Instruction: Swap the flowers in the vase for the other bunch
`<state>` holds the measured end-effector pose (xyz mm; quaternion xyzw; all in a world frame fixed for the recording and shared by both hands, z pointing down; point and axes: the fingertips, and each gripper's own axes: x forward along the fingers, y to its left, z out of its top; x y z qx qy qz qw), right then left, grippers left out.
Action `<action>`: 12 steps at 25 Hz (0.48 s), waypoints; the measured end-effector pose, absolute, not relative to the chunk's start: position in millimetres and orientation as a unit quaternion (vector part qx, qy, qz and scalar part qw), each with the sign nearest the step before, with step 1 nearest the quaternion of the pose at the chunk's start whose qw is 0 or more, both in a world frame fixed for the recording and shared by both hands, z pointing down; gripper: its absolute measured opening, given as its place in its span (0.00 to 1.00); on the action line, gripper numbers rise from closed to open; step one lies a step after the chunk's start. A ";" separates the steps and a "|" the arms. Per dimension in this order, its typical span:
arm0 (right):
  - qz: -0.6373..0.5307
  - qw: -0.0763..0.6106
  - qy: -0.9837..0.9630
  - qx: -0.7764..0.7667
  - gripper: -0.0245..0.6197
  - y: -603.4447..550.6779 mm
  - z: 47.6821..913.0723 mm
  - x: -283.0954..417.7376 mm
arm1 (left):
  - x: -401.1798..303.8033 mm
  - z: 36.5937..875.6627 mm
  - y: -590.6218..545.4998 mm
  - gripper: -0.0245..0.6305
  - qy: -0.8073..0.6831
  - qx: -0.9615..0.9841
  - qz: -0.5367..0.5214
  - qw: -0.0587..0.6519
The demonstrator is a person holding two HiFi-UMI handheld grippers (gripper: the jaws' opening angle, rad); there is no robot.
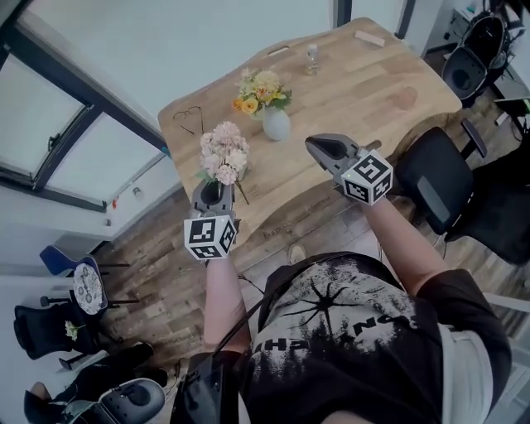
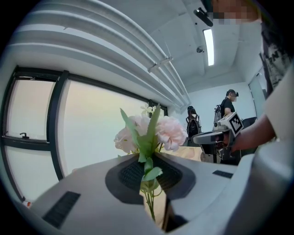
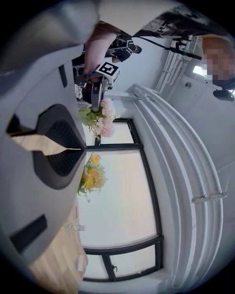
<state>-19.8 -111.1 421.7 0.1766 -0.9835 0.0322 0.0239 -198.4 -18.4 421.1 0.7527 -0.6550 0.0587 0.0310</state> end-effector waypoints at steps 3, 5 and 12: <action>0.029 0.029 -0.984 0.173 0.07 -101.0 423.5 -4.7 | -181.3 425.6 -10.2 0.13 -0.655 0.752 0.065 0.033; 0.026 0.029 -0.984 0.171 0.07 -94.9 422.3 2.9 | -171.9 427.5 -4.3 0.13 -0.655 0.752 0.068 0.034; 0.022 0.028 -0.985 0.169 0.07 -77.6 420.8 23.2 | -147.9 432.7 13.0 0.13 -0.654 0.753 0.067 0.038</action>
